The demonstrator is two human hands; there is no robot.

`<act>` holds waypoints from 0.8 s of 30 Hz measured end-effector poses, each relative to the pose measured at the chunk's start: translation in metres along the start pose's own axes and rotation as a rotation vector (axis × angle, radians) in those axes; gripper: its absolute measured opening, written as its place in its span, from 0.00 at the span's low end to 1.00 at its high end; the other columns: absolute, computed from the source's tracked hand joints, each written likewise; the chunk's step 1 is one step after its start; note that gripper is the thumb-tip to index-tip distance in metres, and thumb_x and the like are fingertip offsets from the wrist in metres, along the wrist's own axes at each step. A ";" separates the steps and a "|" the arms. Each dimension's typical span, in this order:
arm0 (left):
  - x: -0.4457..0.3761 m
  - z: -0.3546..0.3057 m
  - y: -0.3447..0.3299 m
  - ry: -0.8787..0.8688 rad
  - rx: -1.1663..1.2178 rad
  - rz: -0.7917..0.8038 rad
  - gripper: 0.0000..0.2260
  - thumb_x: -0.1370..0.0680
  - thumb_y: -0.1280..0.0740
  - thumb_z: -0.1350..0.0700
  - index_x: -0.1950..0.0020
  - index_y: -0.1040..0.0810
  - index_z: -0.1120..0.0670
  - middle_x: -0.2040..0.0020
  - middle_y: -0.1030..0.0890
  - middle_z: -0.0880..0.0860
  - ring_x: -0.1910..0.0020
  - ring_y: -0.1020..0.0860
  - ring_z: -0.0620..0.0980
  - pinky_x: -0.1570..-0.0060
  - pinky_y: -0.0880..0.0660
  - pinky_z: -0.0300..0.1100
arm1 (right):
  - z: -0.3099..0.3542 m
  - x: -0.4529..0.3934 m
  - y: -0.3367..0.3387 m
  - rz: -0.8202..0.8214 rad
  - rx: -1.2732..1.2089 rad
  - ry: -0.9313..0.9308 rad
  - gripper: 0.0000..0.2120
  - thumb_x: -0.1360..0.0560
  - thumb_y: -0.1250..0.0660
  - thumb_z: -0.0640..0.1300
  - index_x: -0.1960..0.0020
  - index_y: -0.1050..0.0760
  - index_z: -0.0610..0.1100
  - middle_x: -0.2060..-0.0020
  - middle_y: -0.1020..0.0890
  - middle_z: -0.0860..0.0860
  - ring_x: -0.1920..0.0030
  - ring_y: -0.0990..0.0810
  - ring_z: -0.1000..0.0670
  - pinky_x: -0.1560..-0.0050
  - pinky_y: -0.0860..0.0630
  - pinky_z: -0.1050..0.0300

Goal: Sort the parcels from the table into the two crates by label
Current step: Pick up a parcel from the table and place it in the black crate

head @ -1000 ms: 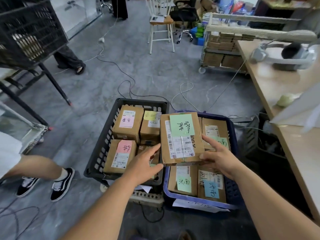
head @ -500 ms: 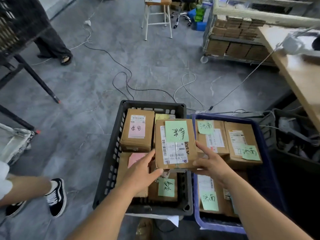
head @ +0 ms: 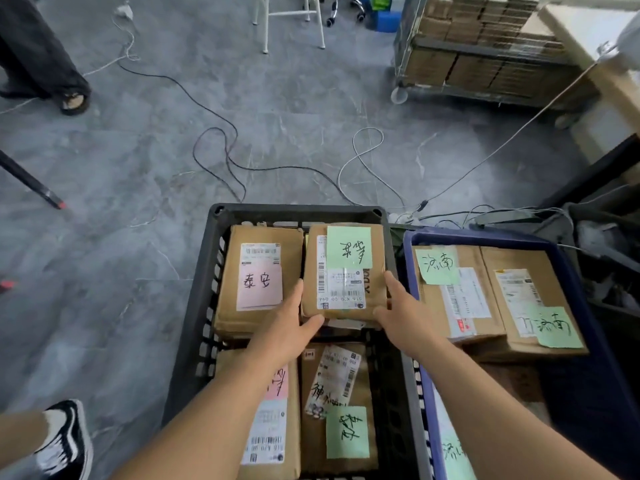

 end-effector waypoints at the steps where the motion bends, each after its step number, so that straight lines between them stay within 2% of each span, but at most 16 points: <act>1: -0.009 0.002 -0.001 0.009 0.004 -0.005 0.35 0.21 0.36 0.47 0.22 0.55 0.43 0.24 0.39 0.47 0.27 0.37 0.48 0.29 0.36 0.50 | 0.006 -0.008 -0.002 -0.026 0.078 0.025 0.31 0.19 0.45 0.42 0.20 0.54 0.55 0.49 0.23 0.50 0.55 0.23 0.50 0.63 0.29 0.57; 4: -0.029 0.005 -0.001 0.021 -0.072 -0.048 0.35 0.20 0.37 0.48 0.21 0.55 0.45 0.24 0.37 0.50 0.27 0.35 0.51 0.30 0.35 0.49 | 0.018 -0.029 -0.009 -0.087 0.172 0.077 0.27 0.20 0.45 0.42 0.23 0.46 0.51 0.42 0.22 0.46 0.38 0.28 0.41 0.47 0.25 0.49; 7: -0.037 -0.001 0.000 -0.006 -0.190 -0.112 0.33 0.20 0.37 0.48 0.21 0.53 0.47 0.26 0.37 0.50 0.31 0.32 0.50 0.36 0.31 0.45 | 0.020 -0.045 -0.015 -0.080 0.338 0.063 0.25 0.19 0.43 0.45 0.24 0.42 0.47 0.32 0.29 0.46 0.29 0.38 0.41 0.40 0.28 0.48; 10: -0.038 -0.006 -0.001 -0.008 -0.338 -0.151 0.32 0.20 0.38 0.48 0.21 0.52 0.49 0.33 0.35 0.51 0.43 0.27 0.48 0.50 0.27 0.40 | 0.023 -0.051 -0.021 -0.089 0.599 0.098 0.23 0.20 0.41 0.46 0.26 0.38 0.44 0.32 0.32 0.45 0.31 0.37 0.42 0.38 0.31 0.50; 12: -0.039 -0.008 -0.003 -0.012 -0.393 -0.177 0.32 0.20 0.38 0.48 0.22 0.52 0.49 0.36 0.34 0.52 0.47 0.25 0.49 0.54 0.27 0.41 | 0.025 -0.054 -0.021 -0.118 0.651 0.126 0.21 0.20 0.40 0.47 0.28 0.35 0.43 0.32 0.33 0.44 0.32 0.36 0.42 0.36 0.33 0.50; 14: -0.038 -0.009 -0.004 -0.003 -0.403 -0.179 0.32 0.19 0.39 0.48 0.22 0.54 0.49 0.35 0.35 0.53 0.46 0.25 0.50 0.53 0.26 0.42 | 0.027 -0.055 -0.020 -0.131 0.632 0.151 0.21 0.20 0.39 0.47 0.29 0.35 0.43 0.32 0.35 0.44 0.32 0.36 0.43 0.34 0.33 0.49; 17: -0.033 -0.010 -0.003 0.014 -0.360 -0.150 0.32 0.20 0.38 0.48 0.22 0.54 0.48 0.29 0.38 0.54 0.38 0.27 0.52 0.46 0.26 0.45 | 0.029 -0.045 -0.013 -0.120 0.577 0.188 0.21 0.20 0.39 0.45 0.29 0.36 0.43 0.32 0.35 0.44 0.32 0.35 0.43 0.36 0.31 0.51; 19: -0.023 -0.016 0.001 0.008 -0.331 -0.146 0.32 0.20 0.38 0.47 0.22 0.52 0.48 0.27 0.39 0.53 0.35 0.29 0.52 0.42 0.27 0.47 | 0.026 -0.033 -0.003 -0.124 0.531 0.191 0.19 0.20 0.42 0.44 0.30 0.35 0.44 0.34 0.34 0.44 0.34 0.34 0.43 0.38 0.29 0.51; 22: -0.003 -0.034 0.009 -0.039 -0.353 -0.168 0.28 0.20 0.40 0.48 0.22 0.47 0.49 0.29 0.36 0.52 0.34 0.30 0.50 0.41 0.28 0.45 | 0.018 -0.008 0.016 -0.160 0.511 0.200 0.14 0.20 0.45 0.43 0.35 0.31 0.45 0.38 0.30 0.46 0.36 0.32 0.45 0.39 0.30 0.52; 24: 0.013 -0.053 0.012 -0.103 -0.400 -0.186 0.26 0.19 0.41 0.47 0.23 0.44 0.50 0.28 0.35 0.50 0.32 0.33 0.49 0.39 0.29 0.45 | 0.013 0.014 0.029 -0.183 0.500 0.197 0.15 0.19 0.45 0.45 0.35 0.31 0.46 0.38 0.30 0.47 0.36 0.33 0.46 0.41 0.31 0.54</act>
Point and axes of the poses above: each hand's wrist, its own x-axis away from the middle knuckle, its own y-axis out of the back of the hand, z = x × y, the point moved 8 cm from there along -x, towards the middle knuckle
